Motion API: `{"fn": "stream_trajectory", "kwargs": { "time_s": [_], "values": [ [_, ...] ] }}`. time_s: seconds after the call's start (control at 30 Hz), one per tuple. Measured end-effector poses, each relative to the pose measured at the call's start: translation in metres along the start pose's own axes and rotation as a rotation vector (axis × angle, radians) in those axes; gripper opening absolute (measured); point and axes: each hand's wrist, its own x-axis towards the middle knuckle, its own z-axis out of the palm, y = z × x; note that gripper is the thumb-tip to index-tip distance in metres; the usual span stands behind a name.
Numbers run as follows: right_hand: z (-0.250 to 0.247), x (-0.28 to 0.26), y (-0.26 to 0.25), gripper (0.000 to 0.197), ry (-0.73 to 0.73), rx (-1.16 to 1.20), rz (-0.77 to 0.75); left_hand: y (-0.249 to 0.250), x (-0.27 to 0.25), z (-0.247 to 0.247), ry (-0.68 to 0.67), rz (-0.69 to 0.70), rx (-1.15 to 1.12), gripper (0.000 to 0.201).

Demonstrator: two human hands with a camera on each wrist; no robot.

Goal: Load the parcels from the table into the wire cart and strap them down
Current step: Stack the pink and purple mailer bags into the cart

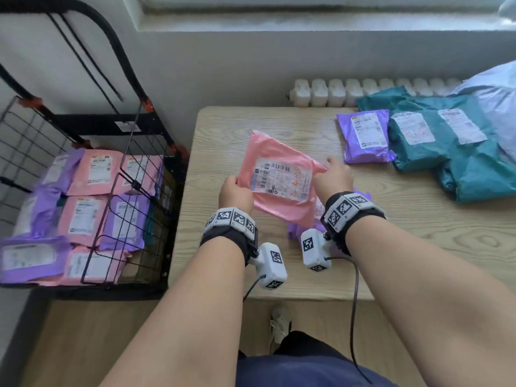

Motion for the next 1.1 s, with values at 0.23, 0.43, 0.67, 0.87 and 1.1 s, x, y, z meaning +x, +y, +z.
{"fn": "stream_trajectory", "kwargs": {
  "time_s": [0.23, 0.43, 0.67, 0.87, 1.1],
  "values": [
    [0.075, -0.041, -0.089, 0.024, -0.146, -0.034, -0.232, -0.046, 0.035, -0.109, 0.163, -0.075, -0.053, 0.024],
    [0.154, -0.104, -0.155, 0.023, -0.217, -0.009, -0.305, -0.104, 0.060, -0.208, 0.329, -0.241, -0.208, 0.018],
    [0.235, -0.169, -0.228, 0.028, -0.276, 0.037, -0.311, -0.164, 0.102, -0.311, 0.481, -0.459, -0.450, 0.049],
    [0.295, -0.206, -0.268, 0.031, -0.304, -0.015, -0.344, -0.238, 0.120, -0.363, 0.514, -0.564, -0.593, 0.057],
    [0.351, -0.211, -0.300, 0.036, -0.476, -0.103, -0.355, -0.241, 0.118, -0.381, 0.191, -0.507, -0.135, 0.030]
  ]
}}
